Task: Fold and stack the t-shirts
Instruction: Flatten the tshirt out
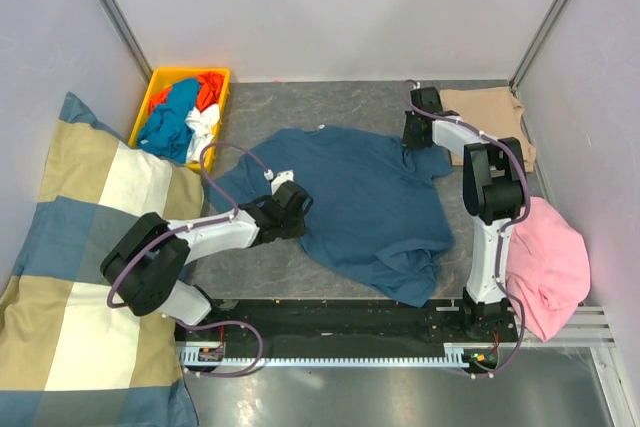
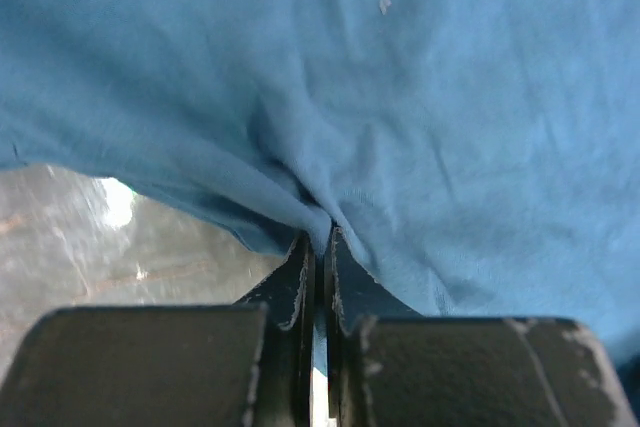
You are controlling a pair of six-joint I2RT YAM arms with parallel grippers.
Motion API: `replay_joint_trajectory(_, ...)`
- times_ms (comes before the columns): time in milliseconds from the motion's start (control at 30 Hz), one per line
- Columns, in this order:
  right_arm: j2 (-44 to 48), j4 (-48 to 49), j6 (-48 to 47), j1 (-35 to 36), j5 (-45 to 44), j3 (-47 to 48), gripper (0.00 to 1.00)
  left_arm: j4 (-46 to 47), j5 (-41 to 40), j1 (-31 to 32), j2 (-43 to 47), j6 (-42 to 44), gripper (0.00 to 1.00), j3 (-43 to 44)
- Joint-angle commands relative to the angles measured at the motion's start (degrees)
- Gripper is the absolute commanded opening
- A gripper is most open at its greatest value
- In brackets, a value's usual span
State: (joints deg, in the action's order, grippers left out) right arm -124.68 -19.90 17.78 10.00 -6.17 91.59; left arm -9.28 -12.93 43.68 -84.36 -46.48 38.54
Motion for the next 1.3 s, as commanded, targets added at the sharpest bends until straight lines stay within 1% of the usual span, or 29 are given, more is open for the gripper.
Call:
replay_joint_trajectory(0, 8.5, -3.3, 2.9, 0.4, 1.3, -9.8, 0.0, -1.7, 1.9, -6.3, -2.4, 3.4, 0.02, 4.3)
replay_joint_trajectory(33, 10.8, -2.2, 3.7, 0.5, 0.8, -12.0, 0.0, -1.5, 2.5, -10.1, -2.7, 4.3, 0.02, 5.7)
replay_joint_trajectory(100, 18.2, -0.8, 6.0, 1.6, -0.6, -19.1, 0.0, -1.8, 3.6, -13.8, -4.2, 7.8, 0.02, 11.6)
replay_joint_trajectory(167, 23.7, 0.6, 8.1, 2.8, -2.7, -26.3, 0.0, -2.6, 5.2, -18.7, -8.5, 11.0, 0.02, 16.7)
replay_joint_trajectory(200, 29.4, 1.1, 9.3, 4.3, -5.1, -28.7, 0.0, -3.0, 5.8, -20.2, -10.3, 12.2, 0.02, 22.7)
replay_joint_trajectory(233, 32.4, 1.6, 11.6, 5.1, -6.2, -31.0, 0.0, -3.5, 6.3, -22.6, -14.7, 13.3, 0.02, 26.1)
replay_joint_trajectory(267, 35.3, 1.6, 12.5, 5.9, -7.8, -35.0, 0.0, -5.1, 7.3, -23.5, -16.9, 16.0, 0.02, 29.7)
replay_joint_trajectory(300, 40.7, 1.4, 13.5, 7.3, -9.3, -36.5, 0.0, -5.9, 8.0, -24.4, -19.2, 17.5, 0.02, 37.5)
replay_joint_trajectory(333, 43.0, 0.1, 15.1, 7.8, -9.7, -37.9, 0.0, -7.1, 8.6, -25.5, -22.2, 19.1, 0.02, 41.7)
replay_joint_trajectory(367, 45.2, -0.9, 15.9, 8.3, -9.7, -40.0, 0.0, -8.5, 9.8, -25.8, -27.7, 22.3, 0.02, 46.3)
replay_joint_trajectory(400, 48.9, -2.0, 16.5, 9.0, -9.8, -40.9, 0.0, -11.4, 10.6, -26.0, -31.4, 23.7, 0.02, 56.1)
replay_joint_trajectory(433, 50.5, -4.3, 17.2, 9.2, -10.1, -41.6, 0.0, -13.5, 11.5, -26.4, -34.6, 24.9, 0.02, 61.4)
replay_joint_trajectory(467, 52.2, -5.5, 18.7, 9.8, -10.3, -43.1, 0.0, -15.1, 12.7, -26.4, -40.9, 27.1, 0.02, 66.4)
replay_joint_trajectory(500, 55.2, -6.5, 19.3, 10.0, -10.2, -43.8, 0.0, -17.7, 14.3, -26.3, -43.7, 28.0, 0.02, 75.8)
replay_joint_trajectory(567, 58.2, -9.3, 21.3, 10.9, -10.9, -45.9, 0.0, -19.5, 17.1, -26.4, -49.1, 29.8, 0.02, 84.3)
replay_joint_trajectory(600, 60.8, -10.1, 21.9, 11.1, -11.2, -46.5, 0.0, -21.0, 17.8, -26.4, -53.3, 30.0, 0.02, 91.2)
replay_joint_trajectory(667, 62.4, -12.0, 22.5, 11.2, -11.9, -47.5, 0.0, -21.9, 19.5, -26.4, -56.3, 30.6, 0.02, 95.8)
replay_joint_trajectory(700, 63.1, -12.6, 22.5, 11.2, -12.3, -47.6, 0.0, -21.7, 20.0, -26.4, -57.3, 30.7, 0.06, 97.0)
replay_joint_trajectory(767, 63.3, -13.8, 22.1, 11.2, -12.5, -47.5, 0.0, -21.8, 19.4, -26.4, -57.1, 30.5, 0.23, 96.1)
replay_joint_trajectory(800, 63.2, -13.8, 21.9, 11.2, -12.3, -47.5, 0.0, -21.7, 19.2, -26.4, -56.4, 30.3, 0.47, 93.7)
replay_joint_trajectory(833, 63.2, -13.9, 21.5, 11.2, -11.9, -47.4, 0.18, -21.3, 18.9, -26.4, -54.8, 30.1, 0.63, 92.2)
replay_joint_trajectory(867, 63.1, -13.9, 21.5, 11.2, -11.8, -47.1, 0.3, -20.8, 18.6, -26.4, -53.5, 29.7, 0.86, 90.2)
replay_joint_trajectory(900, 62.9, -14.0, 21.2, 11.1, -11.8, -46.9, 0.4, -20.0, 18.4, -26.4, -52.2, 29.7, 1.0, 86.0)
replay_joint_trajectory(933, 62.9, -13.9, 21.2, 11.1, -11.9, -46.7, 0.56, -19.3, 17.7, -26.3, -48.9, 29.7, 1.0, 83.9)
replay_joint_trajectory(967, 62.9, -13.7, 21.0, 11.2, -12.2, -46.0, 0.61, -17.8, 16.3, -26.3, -47.1, 29.5, 1.0, 79.7)
replay_joint_trajectory(1033, 62.7, -13.3, 19.8, 11.2, -13.6, -45.0, 0.71, -16.5, 14.7, -26.4, -43.3, 29.9, 1.0, 75.8)
replay_joint_trajectory(1133, 61.4, -12.3, 17.7, 11.2, -14.7, -42.6, 0.76, -15.4, 13.1, -26.4, -34.7, 30.0, 1.0, 69.5)
replay_joint_trajectory(1167, 60.7, -12.1, 17.1, 11.1, -15.1, -41.1, 0.76, -15.2, 13.1, -26.5, -29.9, 29.7, 1.0, 65.9)
replay_joint_trajectory(1267, 57.5, -10.4, 15.0, 11.2, -15.2, -38.2, 0.77, -14.5, 13.1, -26.4, -22.8, 27.6, 1.0, 59.7)
